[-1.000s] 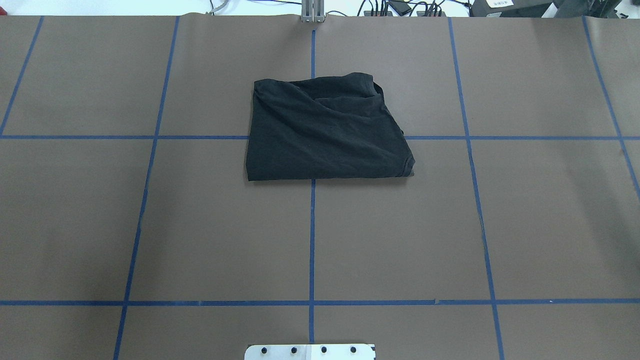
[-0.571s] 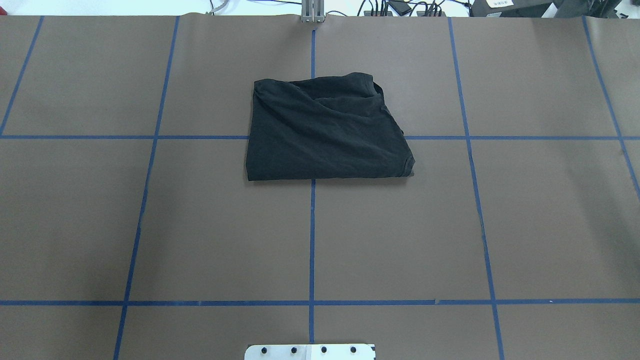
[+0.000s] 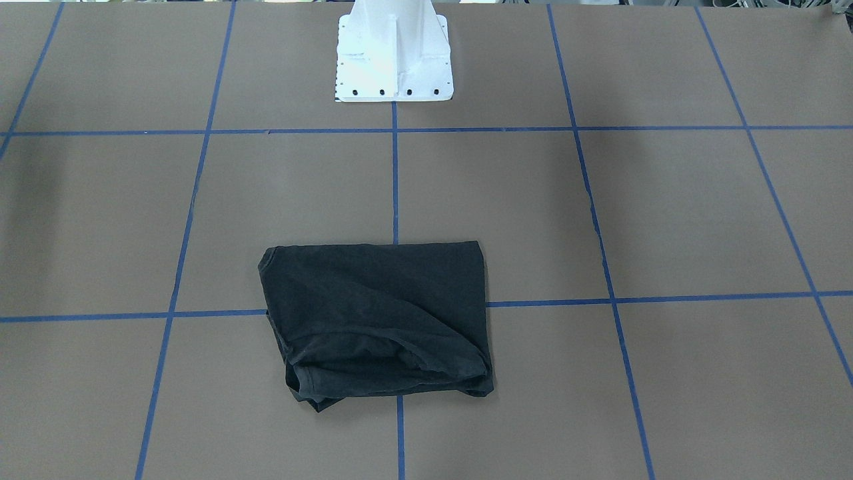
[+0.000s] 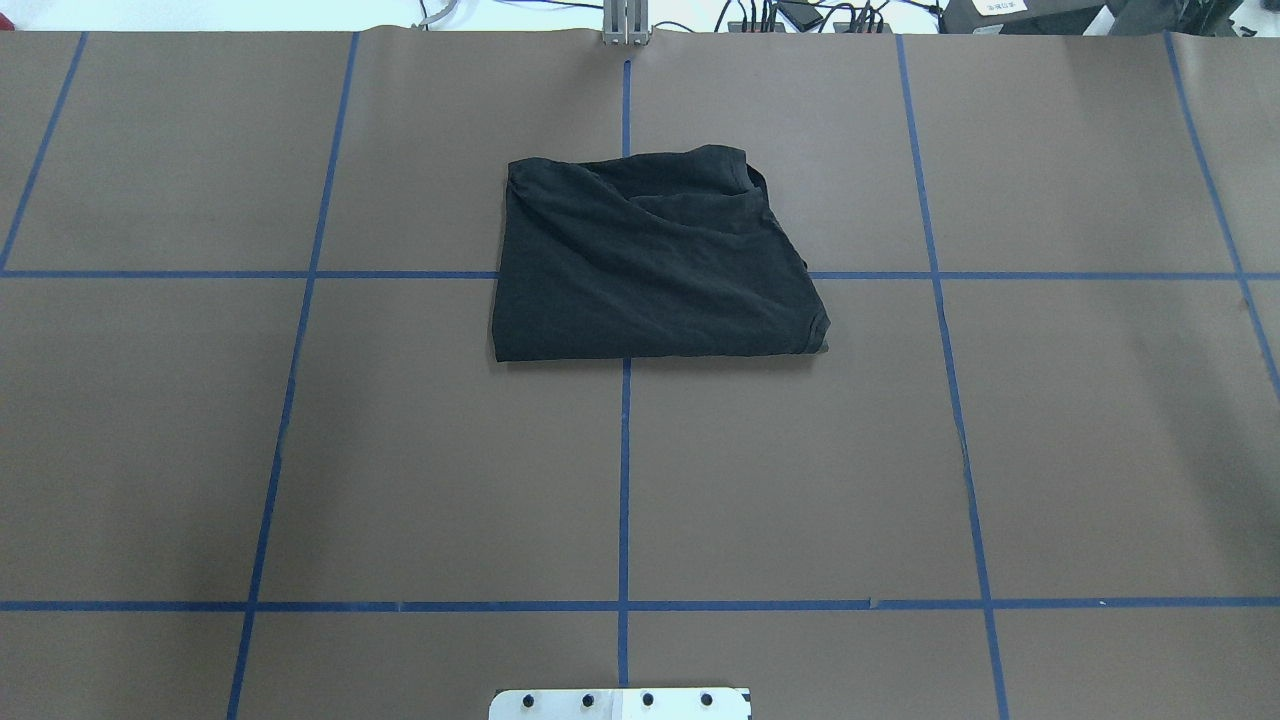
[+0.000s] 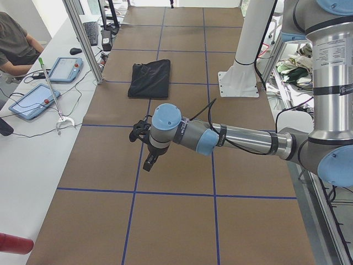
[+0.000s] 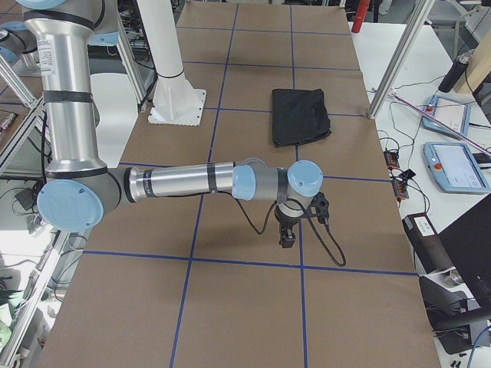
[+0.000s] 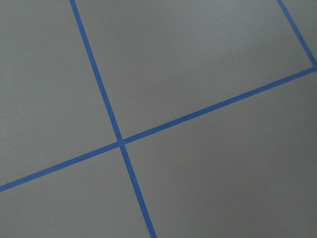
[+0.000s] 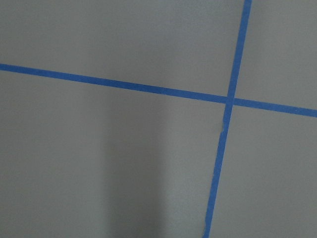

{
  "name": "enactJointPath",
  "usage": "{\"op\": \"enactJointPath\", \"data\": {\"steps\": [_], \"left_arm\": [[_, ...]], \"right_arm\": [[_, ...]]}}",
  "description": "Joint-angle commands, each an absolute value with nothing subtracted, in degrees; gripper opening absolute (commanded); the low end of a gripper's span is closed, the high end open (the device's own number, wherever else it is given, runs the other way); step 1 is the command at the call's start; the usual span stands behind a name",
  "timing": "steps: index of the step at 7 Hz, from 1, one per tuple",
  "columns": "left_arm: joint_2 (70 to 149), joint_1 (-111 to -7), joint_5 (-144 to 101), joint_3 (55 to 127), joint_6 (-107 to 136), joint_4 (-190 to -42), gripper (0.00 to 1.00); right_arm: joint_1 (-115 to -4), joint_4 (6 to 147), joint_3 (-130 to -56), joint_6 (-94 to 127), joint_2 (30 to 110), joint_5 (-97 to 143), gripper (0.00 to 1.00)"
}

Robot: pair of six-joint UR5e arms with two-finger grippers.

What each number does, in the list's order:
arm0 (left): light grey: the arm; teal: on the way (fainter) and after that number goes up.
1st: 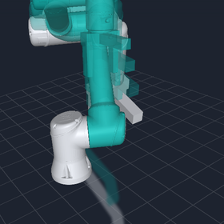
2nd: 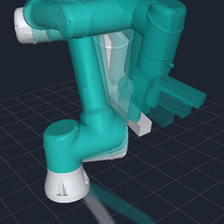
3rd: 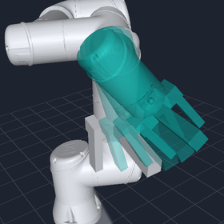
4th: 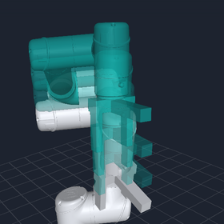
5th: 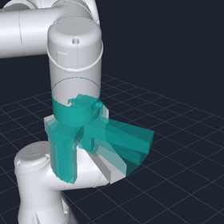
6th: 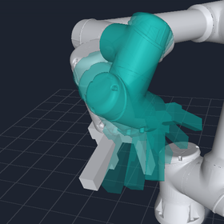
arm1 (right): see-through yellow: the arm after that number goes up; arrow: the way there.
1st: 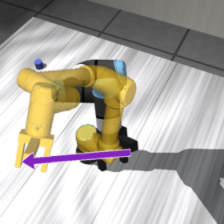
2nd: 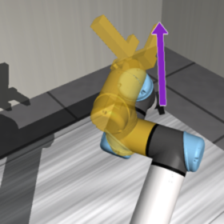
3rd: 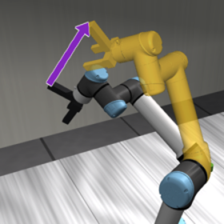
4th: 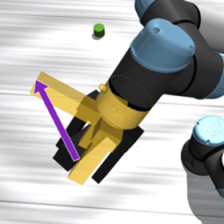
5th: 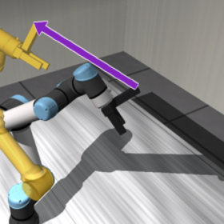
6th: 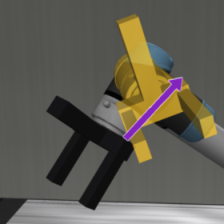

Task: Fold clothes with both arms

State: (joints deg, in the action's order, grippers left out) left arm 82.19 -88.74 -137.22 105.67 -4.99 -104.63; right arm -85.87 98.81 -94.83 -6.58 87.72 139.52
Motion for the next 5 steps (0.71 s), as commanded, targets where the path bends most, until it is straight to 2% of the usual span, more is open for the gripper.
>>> {"op": "enactJointPath", "data": {"steps": [1, 5], "left_arm": [[82.00, -88.77, -137.55, 106.60, -4.75, -104.50, 1.00], [81.91, -88.68, -137.73, 106.53, -4.75, -104.59, 1.00]], "right_arm": [[-85.87, 98.79, -95.09, -6.50, 88.24, 140.97, 1.00], [-85.87, 98.70, -94.66, -6.59, 88.16, 141.42, 1.00]]}}
